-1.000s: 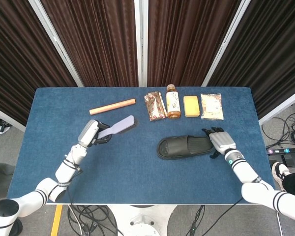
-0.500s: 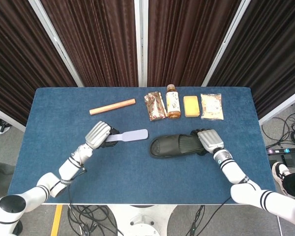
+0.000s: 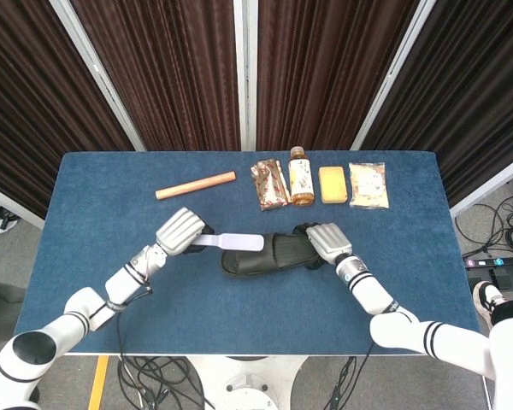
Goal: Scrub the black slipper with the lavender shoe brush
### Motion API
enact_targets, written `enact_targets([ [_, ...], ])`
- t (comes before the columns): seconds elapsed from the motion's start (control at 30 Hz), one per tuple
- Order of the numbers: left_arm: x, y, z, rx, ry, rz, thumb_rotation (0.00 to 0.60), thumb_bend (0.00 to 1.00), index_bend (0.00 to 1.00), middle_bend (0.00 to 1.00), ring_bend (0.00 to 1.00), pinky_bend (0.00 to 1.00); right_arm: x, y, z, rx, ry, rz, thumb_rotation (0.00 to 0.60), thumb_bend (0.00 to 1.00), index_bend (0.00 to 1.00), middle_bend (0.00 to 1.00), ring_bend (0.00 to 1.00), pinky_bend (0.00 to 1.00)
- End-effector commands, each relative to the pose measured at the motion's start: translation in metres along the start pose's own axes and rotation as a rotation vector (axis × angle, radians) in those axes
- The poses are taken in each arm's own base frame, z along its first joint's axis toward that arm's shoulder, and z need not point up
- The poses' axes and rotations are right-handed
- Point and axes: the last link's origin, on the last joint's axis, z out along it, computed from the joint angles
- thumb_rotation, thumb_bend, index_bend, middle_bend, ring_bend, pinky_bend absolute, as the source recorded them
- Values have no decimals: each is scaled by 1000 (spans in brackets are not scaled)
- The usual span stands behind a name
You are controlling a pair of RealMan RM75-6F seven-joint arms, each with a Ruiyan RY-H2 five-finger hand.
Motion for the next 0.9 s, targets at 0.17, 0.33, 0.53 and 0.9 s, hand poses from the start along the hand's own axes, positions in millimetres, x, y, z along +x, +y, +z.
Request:
enact_targets([
  [0.17, -13, -8, 6, 82, -76, -76, 600, 817, 1000, 1000, 918, 1000, -5, -16, 9, 3, -20, 0, 600, 267, 385, 481, 281, 348],
  [0.33, -20, -15, 4, 136, -104, -122, 600, 817, 1000, 1000, 918, 1000, -4, -17, 12, -5, -16, 10, 600, 270, 383, 481, 281, 348],
  [0.53, -24, -12, -4, 109, -96, -116, 600, 817, 1000, 1000, 918, 1000, -4, -18, 17, -19, -13, 21, 600, 266, 381, 486, 287, 348],
  [0.9, -32, -7, -23, 37, -130, -34, 600, 818, 1000, 1000, 918, 1000, 3, -20, 26, -42, -19, 66, 600, 267, 374, 487, 306, 348],
])
